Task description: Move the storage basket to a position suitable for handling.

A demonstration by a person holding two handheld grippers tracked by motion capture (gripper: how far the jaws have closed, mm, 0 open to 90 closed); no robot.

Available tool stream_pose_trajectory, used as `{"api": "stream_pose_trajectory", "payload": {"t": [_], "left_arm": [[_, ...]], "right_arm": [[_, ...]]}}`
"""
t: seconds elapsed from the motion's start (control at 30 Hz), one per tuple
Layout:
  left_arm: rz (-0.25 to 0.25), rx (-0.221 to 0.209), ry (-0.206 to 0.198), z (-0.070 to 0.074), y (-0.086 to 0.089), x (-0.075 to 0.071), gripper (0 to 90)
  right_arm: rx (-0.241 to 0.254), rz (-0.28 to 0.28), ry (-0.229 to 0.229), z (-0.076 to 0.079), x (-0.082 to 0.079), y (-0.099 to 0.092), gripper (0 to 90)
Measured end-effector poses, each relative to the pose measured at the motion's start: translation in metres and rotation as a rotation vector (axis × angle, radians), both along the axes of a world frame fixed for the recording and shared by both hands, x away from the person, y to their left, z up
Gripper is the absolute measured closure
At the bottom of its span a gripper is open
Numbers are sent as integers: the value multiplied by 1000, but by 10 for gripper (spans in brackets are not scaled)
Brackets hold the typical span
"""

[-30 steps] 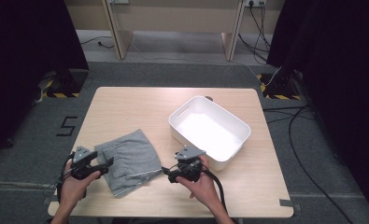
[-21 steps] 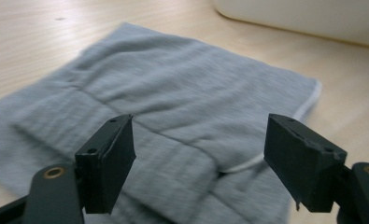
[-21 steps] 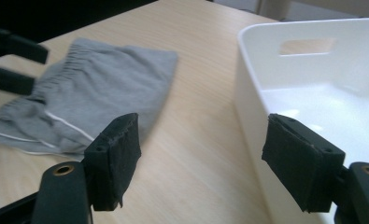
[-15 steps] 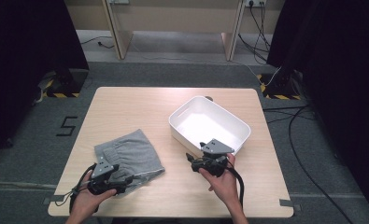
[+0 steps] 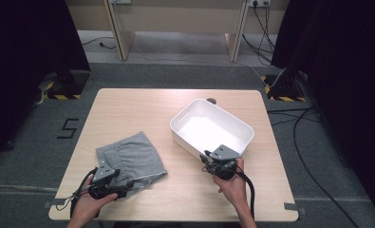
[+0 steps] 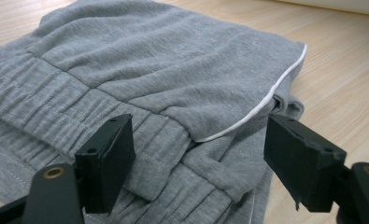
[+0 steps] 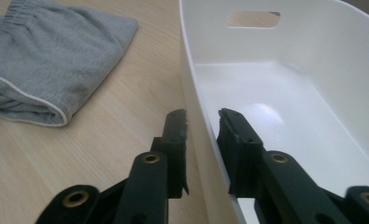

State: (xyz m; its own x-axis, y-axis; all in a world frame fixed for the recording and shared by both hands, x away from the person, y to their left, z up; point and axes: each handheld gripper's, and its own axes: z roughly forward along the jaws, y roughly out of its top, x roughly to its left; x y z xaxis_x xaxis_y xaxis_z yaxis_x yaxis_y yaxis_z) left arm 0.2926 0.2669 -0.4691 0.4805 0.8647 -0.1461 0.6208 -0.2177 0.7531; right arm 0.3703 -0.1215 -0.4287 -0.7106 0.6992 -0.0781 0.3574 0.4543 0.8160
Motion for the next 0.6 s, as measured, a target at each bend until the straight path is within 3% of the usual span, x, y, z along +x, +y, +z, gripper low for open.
{"api": "stream_pose_trajectory", "payload": {"t": [0.2, 0.27, 0.37, 0.5, 0.57, 0.6], "left_arm": [[-3, 4, 2, 0, -1, 0, 240], [-4, 2, 3, 0, 0, 0, 241], [-3, -2, 5, -1, 0, 0, 241], [-4, 0, 6, 0, -1, 0, 239], [-4, 0, 5, 0, -1, 0, 238], [-2, -1, 3, 0, -1, 0, 238]], "right_arm": [[33, 75, -8, -2, -9, -17, 788], [12, 105, -7, -1, -14, -23, 796], [-29, 174, -41, 1, -20, -36, 801], [-26, 234, -39, 2, -28, -53, 801], [-6, 242, -24, 3, -32, -59, 774], [29, 225, -11, 3, -34, -62, 746]]}}
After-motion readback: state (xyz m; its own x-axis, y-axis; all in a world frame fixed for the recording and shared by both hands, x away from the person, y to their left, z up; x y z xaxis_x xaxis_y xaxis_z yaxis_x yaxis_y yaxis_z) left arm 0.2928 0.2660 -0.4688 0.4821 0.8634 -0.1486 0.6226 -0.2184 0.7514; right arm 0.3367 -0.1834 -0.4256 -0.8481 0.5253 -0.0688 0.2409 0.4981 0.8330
